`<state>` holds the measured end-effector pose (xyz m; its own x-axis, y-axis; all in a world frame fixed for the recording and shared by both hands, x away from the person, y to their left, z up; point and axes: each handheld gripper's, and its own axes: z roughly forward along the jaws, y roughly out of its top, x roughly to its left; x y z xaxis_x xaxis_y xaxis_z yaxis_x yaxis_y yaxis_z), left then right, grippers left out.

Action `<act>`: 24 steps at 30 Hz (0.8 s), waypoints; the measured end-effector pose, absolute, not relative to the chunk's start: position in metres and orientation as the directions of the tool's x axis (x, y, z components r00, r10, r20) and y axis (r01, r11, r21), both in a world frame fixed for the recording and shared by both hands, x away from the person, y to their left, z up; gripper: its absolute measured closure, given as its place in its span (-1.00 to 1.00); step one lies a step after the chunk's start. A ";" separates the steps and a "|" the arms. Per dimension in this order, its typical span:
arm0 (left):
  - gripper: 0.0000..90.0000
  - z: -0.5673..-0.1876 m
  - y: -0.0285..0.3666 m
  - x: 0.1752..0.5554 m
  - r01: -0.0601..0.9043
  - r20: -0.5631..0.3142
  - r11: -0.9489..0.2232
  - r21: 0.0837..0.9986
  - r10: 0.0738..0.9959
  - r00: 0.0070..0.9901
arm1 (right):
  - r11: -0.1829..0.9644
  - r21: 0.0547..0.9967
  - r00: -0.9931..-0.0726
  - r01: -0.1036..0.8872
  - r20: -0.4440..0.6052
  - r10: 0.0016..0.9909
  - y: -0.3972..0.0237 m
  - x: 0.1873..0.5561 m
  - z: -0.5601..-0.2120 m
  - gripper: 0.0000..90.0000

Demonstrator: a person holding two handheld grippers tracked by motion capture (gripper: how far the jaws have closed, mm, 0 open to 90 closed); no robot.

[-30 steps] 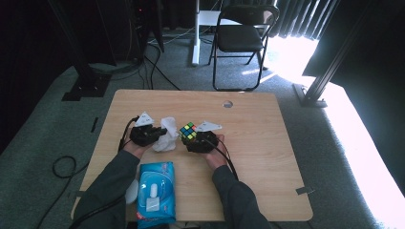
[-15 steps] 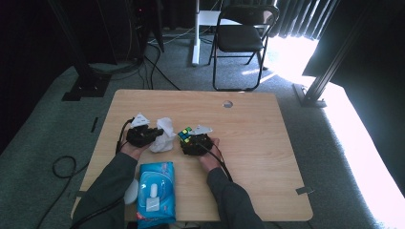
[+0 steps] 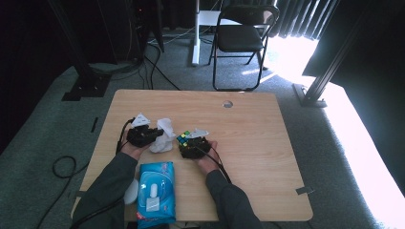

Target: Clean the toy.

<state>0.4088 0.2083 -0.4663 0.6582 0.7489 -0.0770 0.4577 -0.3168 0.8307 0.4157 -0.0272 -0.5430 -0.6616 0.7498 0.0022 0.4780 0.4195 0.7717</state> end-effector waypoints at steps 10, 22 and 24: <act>0.86 -0.467 0.209 0.408 0.460 -0.079 -0.313 0.831 0.752 0.654 | 0.407 0.780 -0.676 0.476 0.027 0.737 -0.033 0.410 -0.530 -0.62; 0.85 -0.468 0.208 0.409 0.464 -0.080 -0.312 0.829 0.755 0.651 | 0.338 0.850 -0.674 0.405 0.028 0.738 -0.056 0.410 -0.497 -0.25; 0.85 -0.469 0.207 0.409 0.465 -0.080 -0.315 0.827 0.754 0.652 | 0.319 0.848 -0.661 0.423 0.048 0.749 -0.060 0.414 -0.495 -0.04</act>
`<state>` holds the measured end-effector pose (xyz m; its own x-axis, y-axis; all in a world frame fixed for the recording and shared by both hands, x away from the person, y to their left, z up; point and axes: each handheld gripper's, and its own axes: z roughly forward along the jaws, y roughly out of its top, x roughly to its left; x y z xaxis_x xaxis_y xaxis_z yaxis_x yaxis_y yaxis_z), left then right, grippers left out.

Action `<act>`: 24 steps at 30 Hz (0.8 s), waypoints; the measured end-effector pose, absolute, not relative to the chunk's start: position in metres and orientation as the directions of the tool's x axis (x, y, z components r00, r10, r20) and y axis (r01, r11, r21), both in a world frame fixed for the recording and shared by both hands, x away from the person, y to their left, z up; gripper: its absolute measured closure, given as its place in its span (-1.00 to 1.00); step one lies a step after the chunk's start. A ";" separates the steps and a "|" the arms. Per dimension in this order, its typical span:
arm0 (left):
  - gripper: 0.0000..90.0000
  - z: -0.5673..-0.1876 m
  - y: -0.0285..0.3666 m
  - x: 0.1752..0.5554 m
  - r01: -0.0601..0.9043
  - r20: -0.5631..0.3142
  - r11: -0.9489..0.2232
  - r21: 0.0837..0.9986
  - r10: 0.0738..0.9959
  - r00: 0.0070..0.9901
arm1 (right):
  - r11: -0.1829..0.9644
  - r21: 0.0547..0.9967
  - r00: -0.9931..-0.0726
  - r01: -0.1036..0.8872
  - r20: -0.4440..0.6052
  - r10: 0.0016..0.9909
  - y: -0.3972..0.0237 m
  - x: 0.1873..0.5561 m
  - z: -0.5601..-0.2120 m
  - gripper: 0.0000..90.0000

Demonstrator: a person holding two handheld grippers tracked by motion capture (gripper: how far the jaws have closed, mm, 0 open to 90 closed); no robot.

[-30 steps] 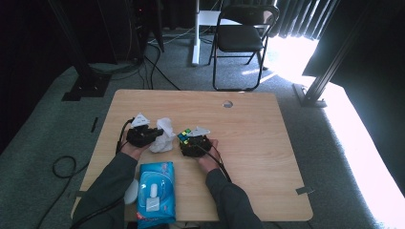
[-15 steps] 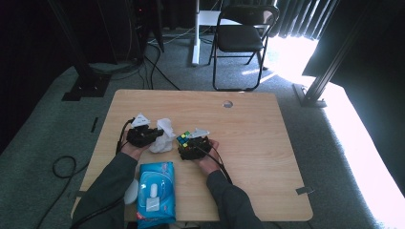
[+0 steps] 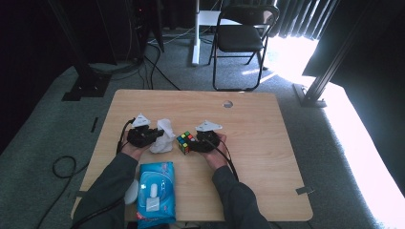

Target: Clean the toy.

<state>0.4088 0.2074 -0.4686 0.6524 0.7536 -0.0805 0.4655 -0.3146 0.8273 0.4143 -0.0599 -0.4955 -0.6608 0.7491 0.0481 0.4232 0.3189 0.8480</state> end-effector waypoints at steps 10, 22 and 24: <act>0.84 -0.469 0.207 0.409 0.467 -0.082 -0.315 0.826 0.753 0.653 | 0.243 0.810 -0.615 0.534 0.174 0.769 -0.065 0.428 -0.507 0.17; 0.84 -0.469 0.205 0.409 0.466 -0.080 -0.321 0.825 0.750 0.657 | 0.013 0.654 -0.499 0.756 0.564 0.658 -0.082 0.446 -0.520 0.49; 0.84 -0.469 0.205 0.408 0.466 -0.080 -0.319 0.825 0.751 0.656 | -0.019 0.629 -0.470 0.777 0.600 0.647 -0.084 0.447 -0.522 0.49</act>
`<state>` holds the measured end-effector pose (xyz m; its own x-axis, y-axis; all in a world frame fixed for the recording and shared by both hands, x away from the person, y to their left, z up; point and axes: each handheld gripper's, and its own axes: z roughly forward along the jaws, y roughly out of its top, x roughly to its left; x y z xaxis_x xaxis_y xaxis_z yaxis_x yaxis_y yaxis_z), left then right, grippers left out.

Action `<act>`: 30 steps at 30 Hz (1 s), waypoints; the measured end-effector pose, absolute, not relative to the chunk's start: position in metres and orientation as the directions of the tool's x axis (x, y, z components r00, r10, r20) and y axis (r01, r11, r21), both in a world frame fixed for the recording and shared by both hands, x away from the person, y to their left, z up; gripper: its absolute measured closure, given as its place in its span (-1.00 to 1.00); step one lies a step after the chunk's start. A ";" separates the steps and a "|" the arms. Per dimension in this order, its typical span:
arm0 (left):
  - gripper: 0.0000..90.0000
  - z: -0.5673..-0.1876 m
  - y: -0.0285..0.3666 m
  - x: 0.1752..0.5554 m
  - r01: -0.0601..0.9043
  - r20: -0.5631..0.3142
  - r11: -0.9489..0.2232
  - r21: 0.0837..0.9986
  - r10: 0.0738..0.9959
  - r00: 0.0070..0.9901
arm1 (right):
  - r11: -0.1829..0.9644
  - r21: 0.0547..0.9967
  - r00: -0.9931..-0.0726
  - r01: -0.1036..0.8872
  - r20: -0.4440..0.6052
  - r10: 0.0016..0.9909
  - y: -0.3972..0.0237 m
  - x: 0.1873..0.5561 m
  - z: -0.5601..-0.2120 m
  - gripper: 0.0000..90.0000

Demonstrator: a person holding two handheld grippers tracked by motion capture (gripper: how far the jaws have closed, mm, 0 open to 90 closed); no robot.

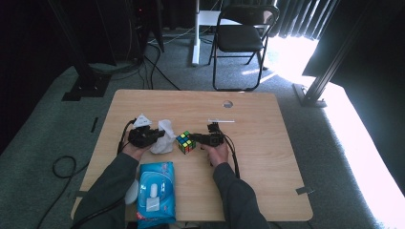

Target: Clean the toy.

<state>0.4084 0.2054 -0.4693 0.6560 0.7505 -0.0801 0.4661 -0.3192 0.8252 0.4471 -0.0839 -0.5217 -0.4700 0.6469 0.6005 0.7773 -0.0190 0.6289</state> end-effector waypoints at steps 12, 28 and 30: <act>0.83 -0.470 0.206 0.409 0.469 -0.082 -0.317 0.825 0.752 0.654 | -0.144 0.596 -0.321 0.790 0.601 0.732 -0.106 0.442 -0.516 0.66; 0.82 -0.468 0.203 0.410 0.465 -0.081 -0.321 0.825 0.748 0.659 | 0.297 0.789 -0.599 0.537 0.109 0.793 -0.082 0.420 -0.503 -0.55; 0.82 -0.468 0.203 0.410 0.465 -0.080 -0.321 0.826 0.749 0.658 | 0.329 0.793 -0.631 0.513 0.088 0.771 -0.079 0.422 -0.503 -0.56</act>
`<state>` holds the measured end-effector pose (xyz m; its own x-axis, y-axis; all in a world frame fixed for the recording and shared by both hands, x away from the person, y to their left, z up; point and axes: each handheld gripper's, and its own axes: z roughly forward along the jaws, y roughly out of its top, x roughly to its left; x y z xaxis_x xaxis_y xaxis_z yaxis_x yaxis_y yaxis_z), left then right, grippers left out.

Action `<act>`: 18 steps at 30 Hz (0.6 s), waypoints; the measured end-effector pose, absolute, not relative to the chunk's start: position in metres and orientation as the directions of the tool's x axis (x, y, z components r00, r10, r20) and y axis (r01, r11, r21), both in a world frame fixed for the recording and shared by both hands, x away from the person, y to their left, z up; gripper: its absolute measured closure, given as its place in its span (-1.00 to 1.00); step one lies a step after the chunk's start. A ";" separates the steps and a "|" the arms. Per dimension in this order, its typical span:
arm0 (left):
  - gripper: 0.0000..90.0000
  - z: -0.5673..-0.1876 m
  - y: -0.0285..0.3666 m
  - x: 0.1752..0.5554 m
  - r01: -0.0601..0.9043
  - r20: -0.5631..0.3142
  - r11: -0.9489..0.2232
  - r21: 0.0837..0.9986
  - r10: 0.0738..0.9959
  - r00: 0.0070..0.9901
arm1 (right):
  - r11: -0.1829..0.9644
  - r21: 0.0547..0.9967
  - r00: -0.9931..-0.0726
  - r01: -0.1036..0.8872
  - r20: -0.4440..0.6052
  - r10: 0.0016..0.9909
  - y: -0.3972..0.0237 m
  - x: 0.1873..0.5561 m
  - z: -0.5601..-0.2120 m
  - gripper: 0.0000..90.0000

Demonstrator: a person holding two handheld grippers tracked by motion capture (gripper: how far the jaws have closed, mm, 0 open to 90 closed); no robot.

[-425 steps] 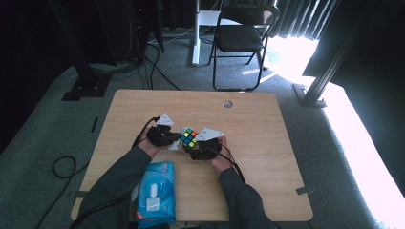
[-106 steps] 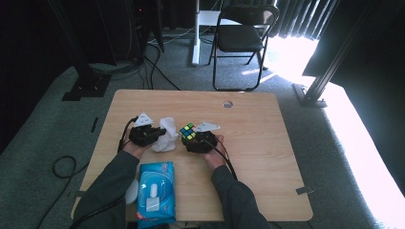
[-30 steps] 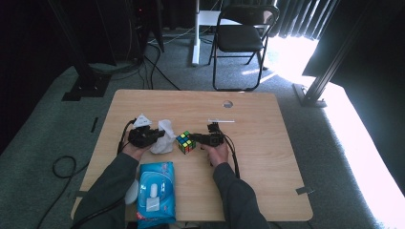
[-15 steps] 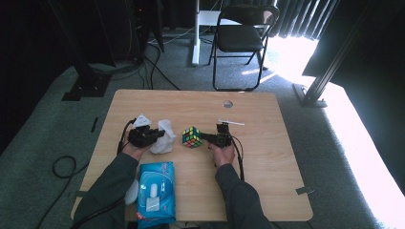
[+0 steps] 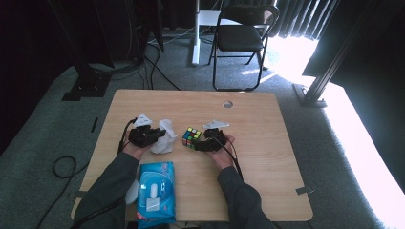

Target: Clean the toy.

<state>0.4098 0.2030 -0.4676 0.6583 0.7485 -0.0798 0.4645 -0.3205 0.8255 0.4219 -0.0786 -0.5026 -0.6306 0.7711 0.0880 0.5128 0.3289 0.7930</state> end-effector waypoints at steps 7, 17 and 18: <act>0.82 -0.468 0.203 0.410 0.464 -0.082 -0.317 0.827 0.749 0.658 | 0.438 0.778 -0.705 0.451 0.010 0.709 -0.069 0.428 -0.504 -0.65; 0.81 -0.467 0.200 0.410 0.464 -0.084 -0.320 0.826 0.744 0.663 | 0.512 0.760 -0.761 0.400 -0.036 0.648 -0.067 0.446 -0.509 -0.63; 0.81 -0.468 0.200 0.411 0.464 -0.085 -0.319 0.827 0.743 0.663 | 0.517 0.755 -0.765 0.404 -0.030 0.643 -0.067 0.447 -0.511 -0.59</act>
